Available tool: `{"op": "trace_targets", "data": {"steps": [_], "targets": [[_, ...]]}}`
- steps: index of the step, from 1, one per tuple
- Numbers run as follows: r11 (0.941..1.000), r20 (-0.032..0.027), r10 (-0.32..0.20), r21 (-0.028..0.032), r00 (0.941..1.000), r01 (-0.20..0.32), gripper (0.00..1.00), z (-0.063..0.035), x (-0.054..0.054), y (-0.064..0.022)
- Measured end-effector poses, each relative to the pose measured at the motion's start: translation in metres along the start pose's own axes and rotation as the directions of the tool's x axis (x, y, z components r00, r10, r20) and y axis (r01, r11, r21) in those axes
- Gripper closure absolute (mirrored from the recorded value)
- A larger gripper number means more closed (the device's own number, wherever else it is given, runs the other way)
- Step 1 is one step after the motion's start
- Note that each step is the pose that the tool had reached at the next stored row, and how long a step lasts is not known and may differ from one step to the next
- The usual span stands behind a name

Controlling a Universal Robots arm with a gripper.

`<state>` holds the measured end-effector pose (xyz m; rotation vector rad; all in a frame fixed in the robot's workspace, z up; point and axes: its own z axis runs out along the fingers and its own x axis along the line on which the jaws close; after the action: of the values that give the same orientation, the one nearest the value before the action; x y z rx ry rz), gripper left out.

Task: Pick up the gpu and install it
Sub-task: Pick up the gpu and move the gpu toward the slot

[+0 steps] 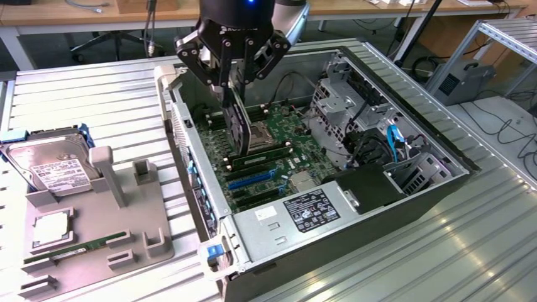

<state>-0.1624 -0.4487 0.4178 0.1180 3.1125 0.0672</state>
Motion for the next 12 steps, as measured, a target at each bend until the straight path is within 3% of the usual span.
{"op": "trace_targets", "data": {"steps": [12], "targets": [[1.0, 0.0, 0.0, -0.0001, 1.0, 0.0, 0.74, 0.0051, -0.0029, 0.0001]]}}
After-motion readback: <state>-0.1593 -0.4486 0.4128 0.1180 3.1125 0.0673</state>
